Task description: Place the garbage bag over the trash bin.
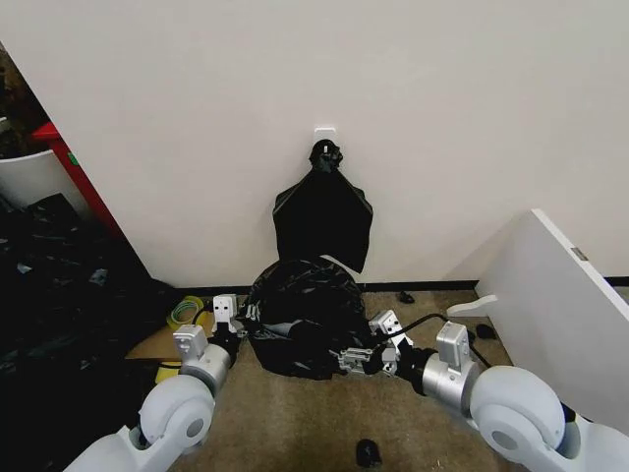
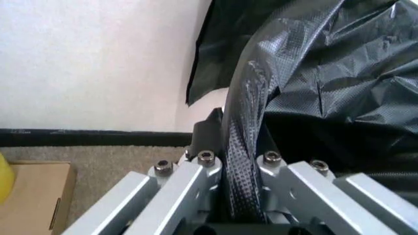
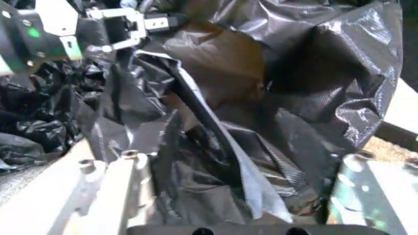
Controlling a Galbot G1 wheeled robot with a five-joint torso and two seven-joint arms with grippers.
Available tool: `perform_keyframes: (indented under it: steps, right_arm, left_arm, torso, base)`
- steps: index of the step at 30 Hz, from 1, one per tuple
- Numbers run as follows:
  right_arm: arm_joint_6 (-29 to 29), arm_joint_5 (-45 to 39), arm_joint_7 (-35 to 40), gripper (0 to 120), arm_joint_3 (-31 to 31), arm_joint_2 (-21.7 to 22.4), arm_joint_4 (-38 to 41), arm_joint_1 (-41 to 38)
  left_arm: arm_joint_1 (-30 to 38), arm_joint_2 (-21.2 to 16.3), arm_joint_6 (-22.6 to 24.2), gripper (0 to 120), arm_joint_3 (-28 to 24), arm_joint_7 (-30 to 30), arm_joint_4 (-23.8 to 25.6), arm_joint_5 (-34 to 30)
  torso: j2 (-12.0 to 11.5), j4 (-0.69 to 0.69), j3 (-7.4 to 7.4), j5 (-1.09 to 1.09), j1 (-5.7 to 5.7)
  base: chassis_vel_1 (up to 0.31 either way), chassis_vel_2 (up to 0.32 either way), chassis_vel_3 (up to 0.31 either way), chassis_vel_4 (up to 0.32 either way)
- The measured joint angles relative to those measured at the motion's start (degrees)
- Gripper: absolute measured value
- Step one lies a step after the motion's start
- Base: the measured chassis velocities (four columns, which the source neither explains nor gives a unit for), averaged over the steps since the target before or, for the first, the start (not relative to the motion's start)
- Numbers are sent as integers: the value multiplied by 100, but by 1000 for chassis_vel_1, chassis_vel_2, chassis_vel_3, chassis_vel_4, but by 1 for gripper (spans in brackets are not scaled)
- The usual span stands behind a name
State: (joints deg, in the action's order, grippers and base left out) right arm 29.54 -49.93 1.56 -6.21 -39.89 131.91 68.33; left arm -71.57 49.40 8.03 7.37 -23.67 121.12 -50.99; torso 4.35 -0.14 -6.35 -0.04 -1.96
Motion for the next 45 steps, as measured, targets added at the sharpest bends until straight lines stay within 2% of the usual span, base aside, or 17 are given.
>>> perform_keyframes:
  steps: [3,5,6,8,9,11,14,16,20,22,23,26,27,30,36,39,45]
  right_arm:
    - [0,40,-4,50,48,-18,-60,-36]
    - [0,161,-28,39,208,-35,-142,-112]
    - [0,161,-28,39,208,-35,-142,-112]
    - [-51,347,-104,30,334,-60,-234,-183]
    - [-132,496,-164,23,383,-74,-283,-216]
    - [-181,603,-209,20,424,-85,-318,-252]
    - [-243,711,-224,5,519,-106,-367,-342]
    - [-270,750,-227,0,533,-113,-372,-351]
    - [-439,928,-255,0,535,-105,-351,-309]
    - [-1092,1369,-559,0,474,-50,-333,-200]
    - [-1092,1369,-559,0,474,-50,-333,-200]
    - [-2020,2010,-1080,0,350,68,-299,-21]
    - [-2020,2010,-1080,0,350,68,-299,-21]
    - [-2902,2808,-1719,0,322,137,-387,185]
    - [-3185,3112,-1932,0,365,114,-492,228]
    - [-3651,3479,-2257,0,409,31,-740,283]
    - [-4018,3856,-2526,0,412,-30,-1025,297]
  left_arm:
    - [3,3,11,2,-9,3,-3,9]
    - [6,18,28,2,-26,4,-13,30]
    - [6,18,28,2,-26,4,-13,30]
    - [6,21,39,2,-32,6,-15,34]
    - [6,23,40,2,-36,6,-17,35]
    - [0,23,41,2,-38,6,-18,35]
    - [-13,24,46,2,-38,6,-26,27]
    - [-6,35,63,2,-38,-9,-44,-10]
    - [61,84,147,2,-36,-137,-102,-191]
    - [184,168,269,2,33,-349,-164,-519]
    - [184,168,269,2,33,-349,-164,-519]
    - [408,284,518,2,154,-837,-206,-1312]
    - [408,284,518,2,154,-837,-206,-1312]
    - [612,346,654,2,222,-1286,-229,-1934]
    - [662,357,707,2,241,-1457,-212,-2150]
    - [724,360,793,2,267,-1633,-166,-2396]
    - [745,345,900,2,300,-1772,-99,-2670]
  torso:
    - [0,0,0,0,0]
    - [0,0,0,0,0]
    - [0,0,0,0,0]
    - [0,0,0,0,0]
    - [0,0,0,0,0]
    - [0,0,0,0,0]
    - [0,1,0,0,0]
    - [0,1,0,0,0]
    - [0,1,0,0,0]
    - [0,0,0,0,0]
    - [0,0,0,0,0]
    - [0,0,0,0,0]
    - [0,0,0,0,0]
    - [0,-2,0,-1,0]
    - [0,0,0,1,0]
    - [0,0,0,1,0]
    - [0,0,0,0,0]
  base:
    - [0,0,0,0]
    - [0,0,0,0]
    - [0,0,0,0]
    - [0,0,0,0]
    - [0,0,0,0]
    - [0,0,0,0]
    - [0,0,0,0]
    - [0,0,0,0]
    - [0,0,0,0]
    - [0,0,0,0]
    - [0,0,0,0]
    - [0,0,0,0]
    - [0,0,0,0]
    - [0,0,0,0]
    - [0,0,0,0]
    - [0,0,0,0]
    - [0,0,0,0]
